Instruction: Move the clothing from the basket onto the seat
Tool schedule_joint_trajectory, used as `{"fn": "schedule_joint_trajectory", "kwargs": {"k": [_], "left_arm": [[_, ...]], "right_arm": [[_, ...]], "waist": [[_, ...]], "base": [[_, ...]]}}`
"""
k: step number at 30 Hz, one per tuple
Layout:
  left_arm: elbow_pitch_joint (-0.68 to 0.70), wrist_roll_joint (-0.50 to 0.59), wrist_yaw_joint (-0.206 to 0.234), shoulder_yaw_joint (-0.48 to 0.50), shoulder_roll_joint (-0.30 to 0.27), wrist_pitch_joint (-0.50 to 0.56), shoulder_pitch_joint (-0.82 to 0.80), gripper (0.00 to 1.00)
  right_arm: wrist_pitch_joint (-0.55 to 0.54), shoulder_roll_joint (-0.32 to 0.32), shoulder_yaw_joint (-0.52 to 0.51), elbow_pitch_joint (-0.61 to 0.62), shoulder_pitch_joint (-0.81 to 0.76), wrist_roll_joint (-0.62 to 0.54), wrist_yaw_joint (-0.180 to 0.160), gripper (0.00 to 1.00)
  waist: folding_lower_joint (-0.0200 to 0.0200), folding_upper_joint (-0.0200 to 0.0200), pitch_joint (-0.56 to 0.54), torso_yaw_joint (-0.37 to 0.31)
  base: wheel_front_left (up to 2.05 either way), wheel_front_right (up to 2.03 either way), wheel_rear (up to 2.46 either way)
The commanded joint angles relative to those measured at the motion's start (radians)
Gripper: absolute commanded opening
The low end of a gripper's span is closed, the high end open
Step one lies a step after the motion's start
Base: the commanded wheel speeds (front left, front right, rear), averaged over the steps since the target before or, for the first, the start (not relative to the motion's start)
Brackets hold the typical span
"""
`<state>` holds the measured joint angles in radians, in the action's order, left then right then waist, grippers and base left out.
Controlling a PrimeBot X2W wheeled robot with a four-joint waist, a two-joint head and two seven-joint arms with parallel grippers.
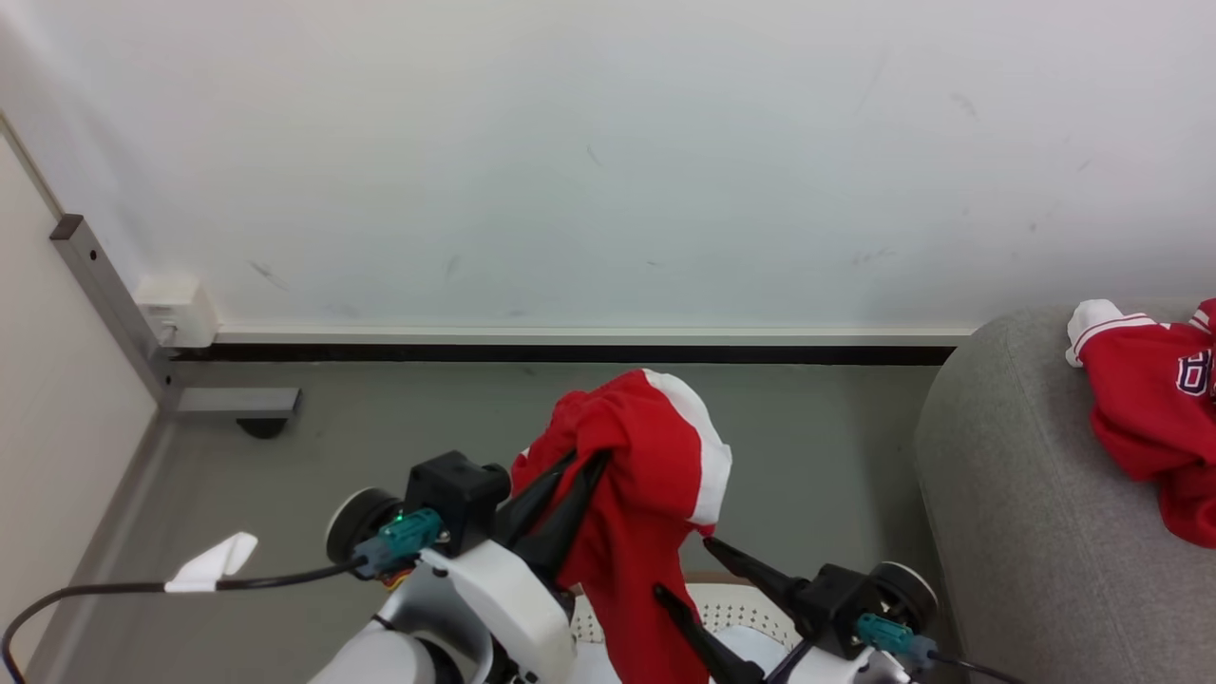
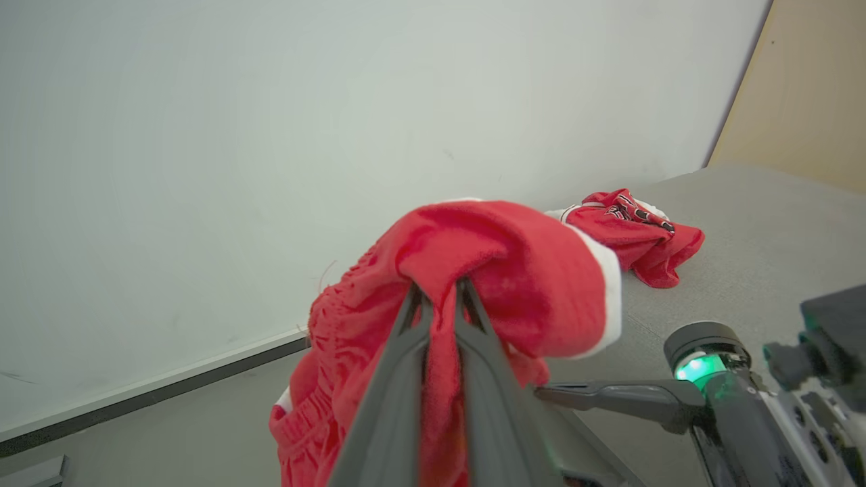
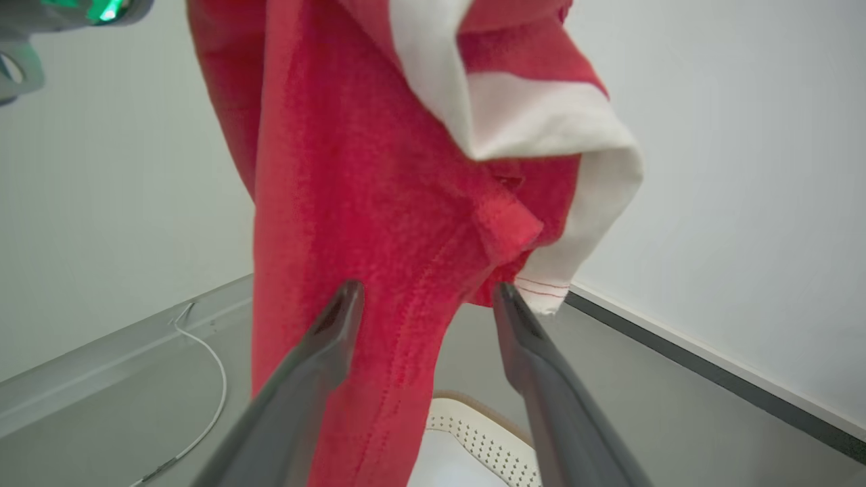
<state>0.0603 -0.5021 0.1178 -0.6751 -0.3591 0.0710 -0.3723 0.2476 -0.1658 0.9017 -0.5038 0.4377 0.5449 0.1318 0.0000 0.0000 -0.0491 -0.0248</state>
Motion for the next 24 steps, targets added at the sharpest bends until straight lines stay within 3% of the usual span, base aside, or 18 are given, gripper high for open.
{"fn": "schedule_joint_trajectory", "kwargs": {"k": [1, 10, 20, 23, 24], "left_arm": [[0.007, 0.01, -0.003, -0.002, 0.001, 0.004, -0.01, 0.0], [0.034, 0.007, -0.015, -0.031, 0.01, 0.024, -0.019, 0.0], [0.041, -0.011, -0.025, -0.051, 0.018, 0.027, -0.011, 0.0], [0.036, -0.017, -0.023, -0.053, 0.021, 0.022, -0.008, 0.0], [0.033, -0.019, -0.022, -0.052, 0.021, 0.022, -0.008, 0.0]], "right_arm": [[0.008, -0.001, 0.016, -0.017, 0.024, 0.022, -0.002, 1.0], [0.018, 0.017, 0.139, -0.106, 0.107, 0.196, -0.002, 1.0], [0.018, -0.007, 0.226, -0.06, 0.173, 0.301, -0.002, 1.0], [0.018, -0.009, 0.216, -0.034, 0.176, 0.322, -0.002, 0.77], [0.018, -0.009, 0.212, -0.024, 0.173, 0.33, -0.002, 0.56]], "waist": [[0.0, 0.0, 0.0, 0.001], [0.0, 0.0, -0.001, 0.012], [0.0, 0.0, -0.003, 0.012], [0.0, 0.0, -0.003, 0.013], [0.0, 0.0, -0.003, 0.013]], "base": [[0.0, 0.0, 0.0], [0.0, 0.0, 0.0], [0.0, 0.0, 0.0], [0.0, 0.0, 0.0], [0.0, 0.0, 0.0]]}}
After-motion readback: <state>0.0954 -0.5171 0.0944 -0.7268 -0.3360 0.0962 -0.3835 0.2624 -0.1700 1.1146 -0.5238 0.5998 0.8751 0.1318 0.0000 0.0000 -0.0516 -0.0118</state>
